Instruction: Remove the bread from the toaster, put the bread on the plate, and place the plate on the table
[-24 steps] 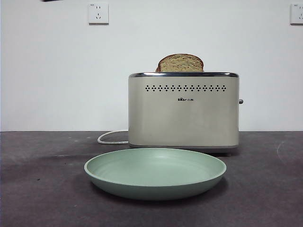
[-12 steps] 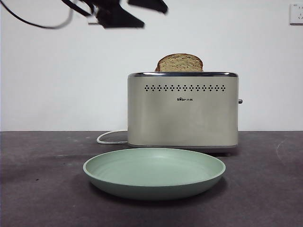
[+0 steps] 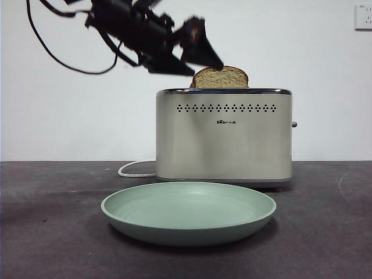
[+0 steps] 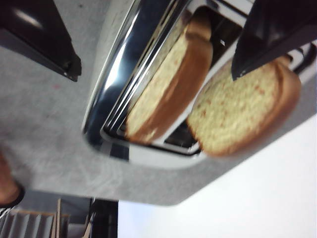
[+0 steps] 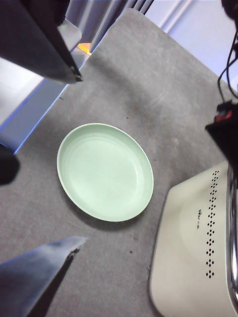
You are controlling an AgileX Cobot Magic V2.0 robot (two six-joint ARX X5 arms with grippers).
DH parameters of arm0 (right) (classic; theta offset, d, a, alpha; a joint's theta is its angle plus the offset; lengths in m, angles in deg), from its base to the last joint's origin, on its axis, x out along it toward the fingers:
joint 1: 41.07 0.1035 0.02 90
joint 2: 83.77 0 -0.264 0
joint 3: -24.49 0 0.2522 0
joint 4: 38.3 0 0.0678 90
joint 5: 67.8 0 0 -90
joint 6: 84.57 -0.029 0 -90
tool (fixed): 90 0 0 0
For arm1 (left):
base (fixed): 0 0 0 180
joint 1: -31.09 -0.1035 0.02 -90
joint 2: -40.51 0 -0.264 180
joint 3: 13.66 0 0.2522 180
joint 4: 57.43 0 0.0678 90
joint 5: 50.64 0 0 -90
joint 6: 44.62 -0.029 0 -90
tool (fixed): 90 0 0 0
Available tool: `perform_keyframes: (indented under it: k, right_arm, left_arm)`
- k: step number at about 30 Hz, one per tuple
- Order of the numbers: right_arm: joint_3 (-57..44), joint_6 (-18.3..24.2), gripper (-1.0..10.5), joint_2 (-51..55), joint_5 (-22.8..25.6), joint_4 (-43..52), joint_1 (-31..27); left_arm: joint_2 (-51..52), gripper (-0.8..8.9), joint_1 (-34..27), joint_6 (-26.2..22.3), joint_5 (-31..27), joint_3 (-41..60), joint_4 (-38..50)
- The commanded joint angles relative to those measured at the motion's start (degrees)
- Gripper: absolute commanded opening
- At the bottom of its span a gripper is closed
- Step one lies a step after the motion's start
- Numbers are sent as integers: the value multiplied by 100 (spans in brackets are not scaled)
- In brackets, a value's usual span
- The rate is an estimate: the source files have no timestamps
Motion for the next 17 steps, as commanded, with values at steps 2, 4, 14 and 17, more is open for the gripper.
perform_keyframes:
  k: [2, 4, 14, 17]
  right_arm:
    - [0, -33, 599, 7, 7, 4, 11]
    - [0, -33, 599, 7, 7, 4, 11]
    - [0, -35, 599, 9, 7, -11, 11]
    - [0, -33, 599, 9, 4, -72, 11]
  left_arm:
    - [-179, 574, 20, -96, -79, -11, 109]
    - [-219, 468, 20, -96, -85, -11, 155]
    - [-238, 11, 20, -94, -90, -11, 184]
    - [-238, -9, 20, -94, -90, -11, 122]
